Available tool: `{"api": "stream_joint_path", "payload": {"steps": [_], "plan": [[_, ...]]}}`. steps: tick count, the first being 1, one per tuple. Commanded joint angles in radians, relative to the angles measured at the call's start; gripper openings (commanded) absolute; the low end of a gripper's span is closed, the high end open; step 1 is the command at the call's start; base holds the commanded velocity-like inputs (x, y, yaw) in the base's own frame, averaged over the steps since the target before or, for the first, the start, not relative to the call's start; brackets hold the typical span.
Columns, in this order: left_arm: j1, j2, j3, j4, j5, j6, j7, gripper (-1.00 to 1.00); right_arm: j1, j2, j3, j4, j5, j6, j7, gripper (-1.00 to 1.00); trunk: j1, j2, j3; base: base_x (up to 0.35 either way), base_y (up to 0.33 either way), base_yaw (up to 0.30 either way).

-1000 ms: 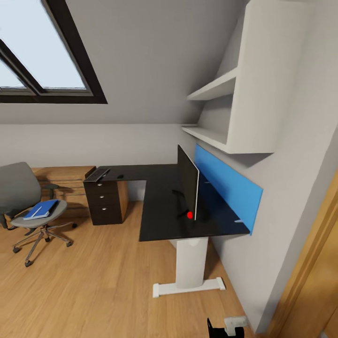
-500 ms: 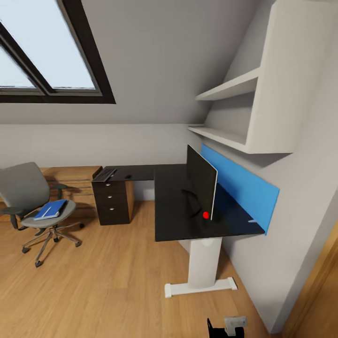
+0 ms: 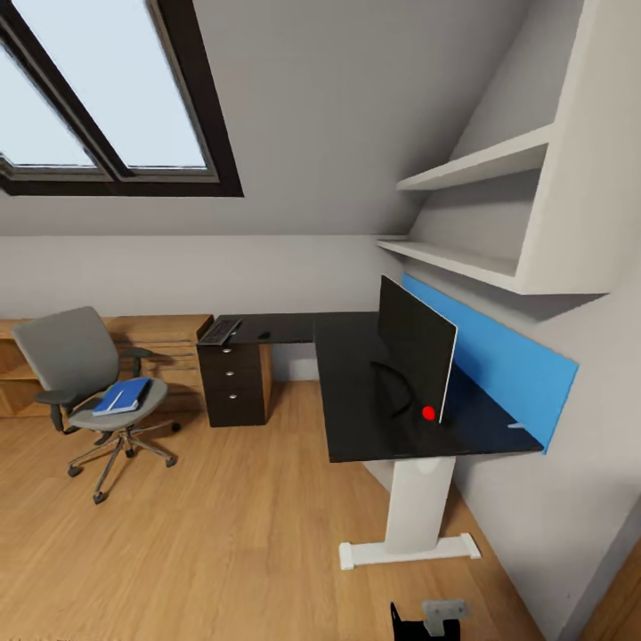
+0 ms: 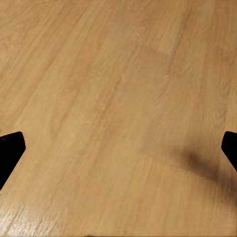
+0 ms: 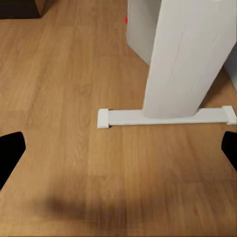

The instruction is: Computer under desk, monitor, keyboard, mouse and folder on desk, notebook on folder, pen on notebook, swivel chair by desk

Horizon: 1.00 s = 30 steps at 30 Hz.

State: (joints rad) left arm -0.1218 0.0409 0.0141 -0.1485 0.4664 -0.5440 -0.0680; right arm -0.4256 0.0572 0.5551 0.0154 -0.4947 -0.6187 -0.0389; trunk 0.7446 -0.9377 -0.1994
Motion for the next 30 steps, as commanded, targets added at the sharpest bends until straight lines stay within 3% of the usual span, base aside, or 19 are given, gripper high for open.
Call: {"api": "stream_joint_path", "payload": {"steps": [1, 11, 30], "plan": [[-0.001, 0.000, 0.001, 0.001, 0.006, -0.002, -0.007, 1.00, -0.001, 0.002, 0.008, 0.002, -0.005, -0.004, -0.004, 1.00, 0.001, -0.001, -0.001, 0.118, 0.148, 0.213], [-0.001, -0.001, 0.001, 0.001, 0.006, -0.002, -0.007, 1.00, -0.001, 0.011, 0.007, 0.002, -0.005, -0.003, -0.006, 1.00, 0.001, -0.001, -0.001, 0.037, 0.038, 0.206], [-0.001, -0.001, 0.000, 0.001, 0.006, -0.003, -0.007, 1.00, -0.001, 0.012, 0.007, 0.001, -0.005, -0.003, -0.006, 1.00, 0.001, -0.001, -0.001, 0.215, 0.117, 0.012]]}}
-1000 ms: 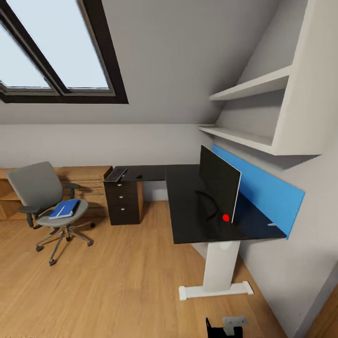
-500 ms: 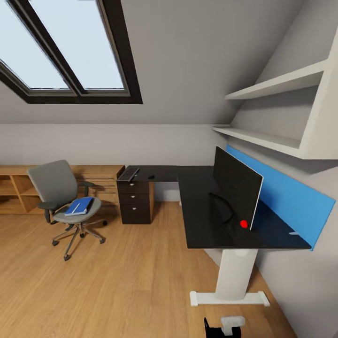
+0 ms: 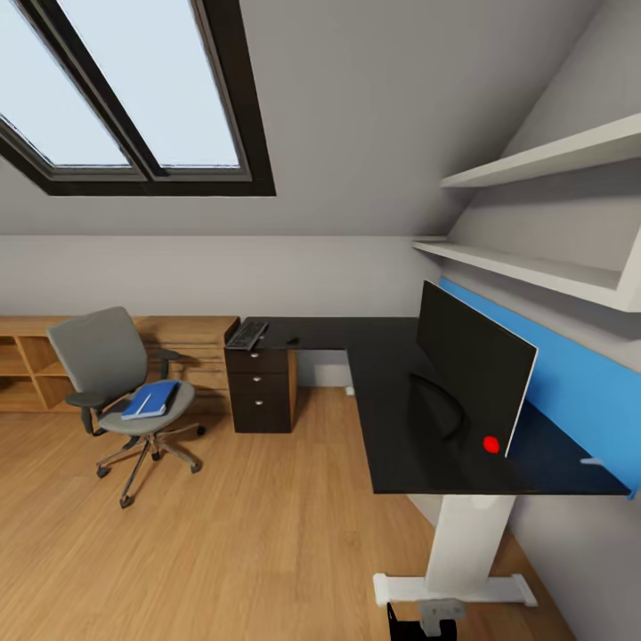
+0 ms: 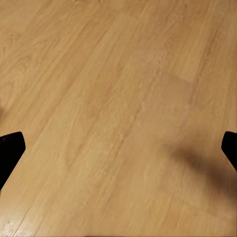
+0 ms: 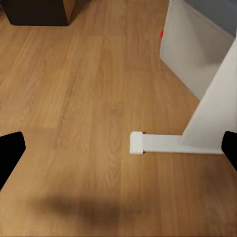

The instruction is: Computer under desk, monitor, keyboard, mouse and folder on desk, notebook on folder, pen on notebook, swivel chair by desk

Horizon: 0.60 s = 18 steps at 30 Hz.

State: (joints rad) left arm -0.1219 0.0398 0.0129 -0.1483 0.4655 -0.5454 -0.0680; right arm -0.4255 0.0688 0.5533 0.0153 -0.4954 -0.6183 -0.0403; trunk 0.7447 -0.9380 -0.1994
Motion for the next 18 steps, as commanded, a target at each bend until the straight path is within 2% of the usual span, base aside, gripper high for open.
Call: {"api": "stream_joint_path", "payload": {"steps": [1, 10, 18], "plan": [[-0.001, 0.000, 0.001, 0.001, 0.006, -0.002, -0.007, 1.00, -0.001, 0.000, 0.008, 0.002, -0.004, -0.003, -0.004, 1.00, 0.000, -0.001, -0.001, 0.200, 0.155, 0.000], [-0.001, 0.000, 0.001, 0.001, 0.006, -0.002, -0.007, 1.00, -0.001, 0.001, 0.008, 0.003, -0.003, -0.003, -0.004, 1.00, 0.000, -0.001, -0.001, 0.221, 0.202, 0.000], [-0.001, 0.000, 0.001, 0.001, 0.006, -0.002, -0.007, 1.00, -0.001, 0.002, 0.009, 0.003, -0.003, -0.003, -0.004, 1.00, 0.000, -0.001, -0.001, 0.057, 0.277, 0.000]]}}
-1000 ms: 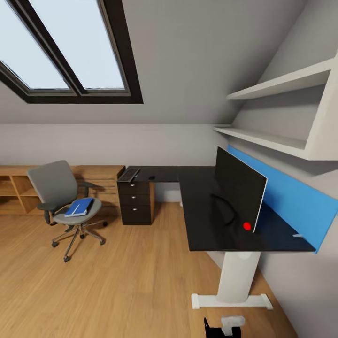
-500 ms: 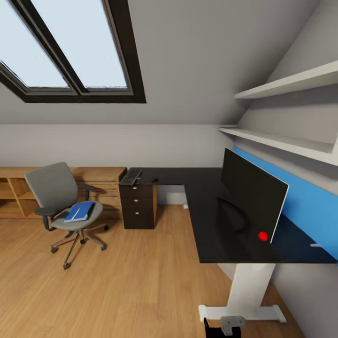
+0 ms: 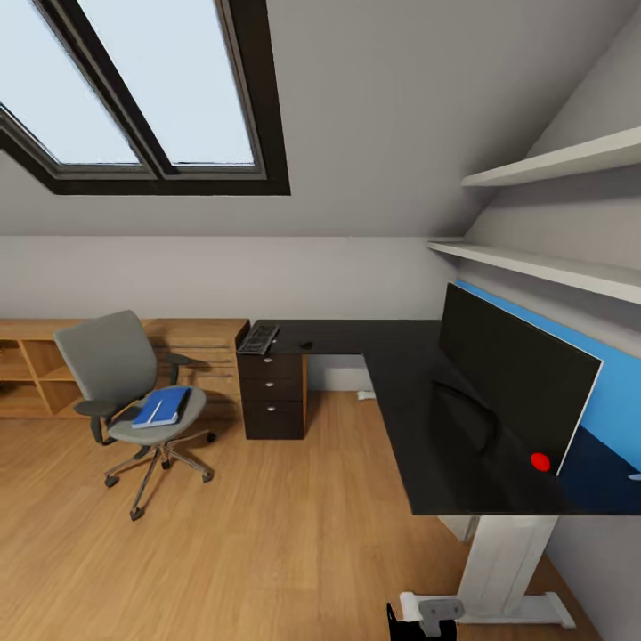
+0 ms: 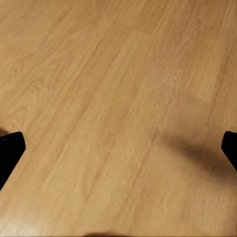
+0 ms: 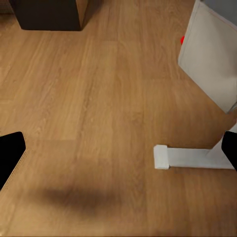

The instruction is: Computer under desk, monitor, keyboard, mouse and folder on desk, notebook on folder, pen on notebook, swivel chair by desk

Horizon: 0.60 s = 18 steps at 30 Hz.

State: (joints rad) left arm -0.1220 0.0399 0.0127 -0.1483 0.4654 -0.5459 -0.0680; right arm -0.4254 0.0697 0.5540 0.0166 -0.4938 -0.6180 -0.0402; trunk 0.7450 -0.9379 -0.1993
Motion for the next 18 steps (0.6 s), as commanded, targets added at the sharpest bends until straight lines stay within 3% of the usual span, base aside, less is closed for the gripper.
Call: {"api": "stream_joint_path", "payload": {"steps": [1, 18], "plan": [[-0.001, 0.000, 0.001, 0.001, 0.007, -0.002, -0.007, 1.00, -0.001, 0.001, 0.009, 0.002, -0.005, -0.003, -0.004, 1.00, 0.000, -0.001, -0.001, 0.009, 0.298, 0.000], [-0.001, 0.000, 0.002, 0.001, 0.007, -0.002, -0.007, 1.00, -0.001, -0.003, 0.007, 0.003, -0.001, -0.009, -0.004, 1.00, 0.000, -0.001, -0.001, 0.022, 0.250, 0.000]]}}
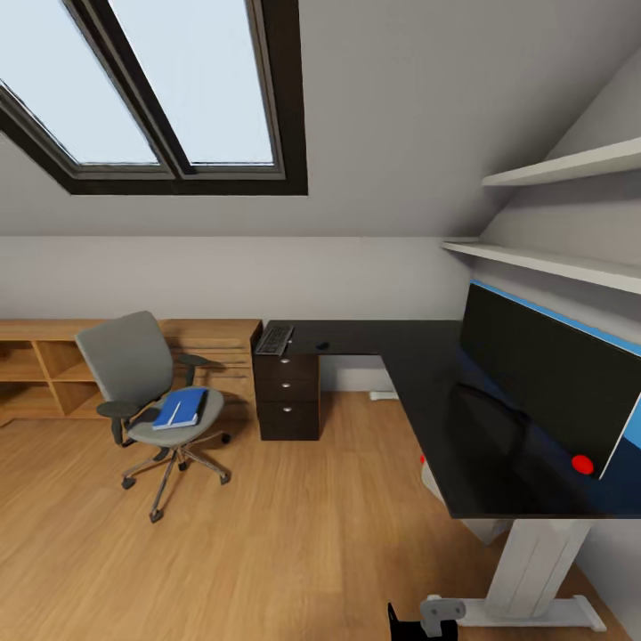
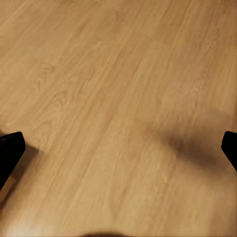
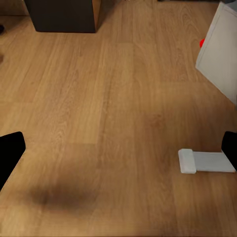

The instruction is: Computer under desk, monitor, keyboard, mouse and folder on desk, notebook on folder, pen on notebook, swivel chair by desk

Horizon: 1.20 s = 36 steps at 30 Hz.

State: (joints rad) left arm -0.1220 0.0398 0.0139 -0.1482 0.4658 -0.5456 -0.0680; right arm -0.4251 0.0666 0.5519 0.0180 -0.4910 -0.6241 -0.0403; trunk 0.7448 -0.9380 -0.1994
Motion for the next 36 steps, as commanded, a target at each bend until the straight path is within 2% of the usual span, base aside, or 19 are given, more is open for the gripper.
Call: {"api": "stream_joint_path", "payload": {"steps": [1, 7, 10, 13, 15, 16, 17, 21, 25, 28, 33, 36], "plan": [[-0.001, 0.000, 0.001, 0.001, 0.007, -0.002, -0.007, 1.00, 0.000, -0.003, 0.009, 0.002, -0.002, -0.006, -0.004, 1.00, 0.000, -0.001, -0.001, 0.106, 0.084, 0.000], [-0.001, 0.001, 0.001, 0.001, 0.008, -0.002, -0.006, 1.00, 0.004, -0.042, 0.009, 0.002, -0.003, -0.031, -0.006, 1.00, 0.000, -0.001, -0.001, 0.064, 0.027, 0.000], [-0.001, 0.000, 0.001, 0.001, 0.007, -0.004, -0.006, 1.00, 0.007, -0.049, 0.008, 0.003, -0.003, -0.027, -0.012, 1.00, 0.000, -0.001, -0.001, 0.012, 0.004, 0.000], [-0.001, 0.000, 0.000, 0.001, 0.005, -0.004, -0.005, 1.00, 0.038, -0.058, 0.008, 0.003, -0.001, -0.050, -0.015, 1.00, 0.000, -0.001, -0.001, 0.004, 0.001, 0.000], [-0.001, 0.000, -0.001, 0.001, 0.005, -0.005, -0.004, 1.00, 0.067, -0.067, 0.008, 0.003, -0.001, -0.105, -0.016, 1.00, 0.000, -0.001, -0.001, 0.002, 0.001, 0.000], [-0.001, 0.000, -0.001, 0.001, 0.004, -0.005, -0.004, 1.00, 0.091, -0.072, 0.008, 0.003, 0.000, -0.161, -0.016, 1.00, 0.000, -0.001, -0.001, 0.000, 0.000, 0.000], [-0.001, 0.000, -0.002, 0.001, 0.003, -0.005, -0.004, 1.00, 0.135, -0.079, 0.008, 0.003, -0.001, -0.248, -0.016, 1.00, 0.000, -0.001, -0.001, 0.000, 0.000, 0.000], [-0.001, -0.001, -0.003, 0.001, 0.002, -0.006, -0.004, 1.00, 0.199, -0.085, 0.009, 0.003, -0.001, -0.336, -0.014, 1.00, 0.000, -0.001, -0.001, 0.000, 0.000, 0.000], [-0.001, 0.000, -0.003, 0.001, 0.002, -0.005, -0.004, 1.00, 0.213, -0.082, 0.008, 0.003, -0.006, -0.348, -0.016, 1.00, 0.000, -0.001, -0.001, 0.000, 0.000, 0.000], [-0.001, 0.000, -0.003, 0.001, 0.003, -0.004, -0.004, 1.00, 0.217, -0.079, 0.006, 0.001, -0.015, -0.343, -0.017, 1.00, -0.011, 0.020, 0.008, 0.000, 0.000, 0.000], [-0.001, 0.000, -0.003, 0.001, 0.004, 0.000, -0.004, 1.00, 0.218, -0.078, 0.004, -0.004, -0.070, -0.271, -0.017, 1.00, -0.030, 0.055, 0.019, 0.000, 0.000, 0.000], [-0.001, 0.000, -0.003, 0.001, 0.004, 0.002, -0.004, 1.00, 0.218, -0.078, 0.004, -0.008, -0.080, -0.244, -0.017, 1.00, -0.042, 0.076, 0.024, 0.000, 0.000, 0.000]]}}
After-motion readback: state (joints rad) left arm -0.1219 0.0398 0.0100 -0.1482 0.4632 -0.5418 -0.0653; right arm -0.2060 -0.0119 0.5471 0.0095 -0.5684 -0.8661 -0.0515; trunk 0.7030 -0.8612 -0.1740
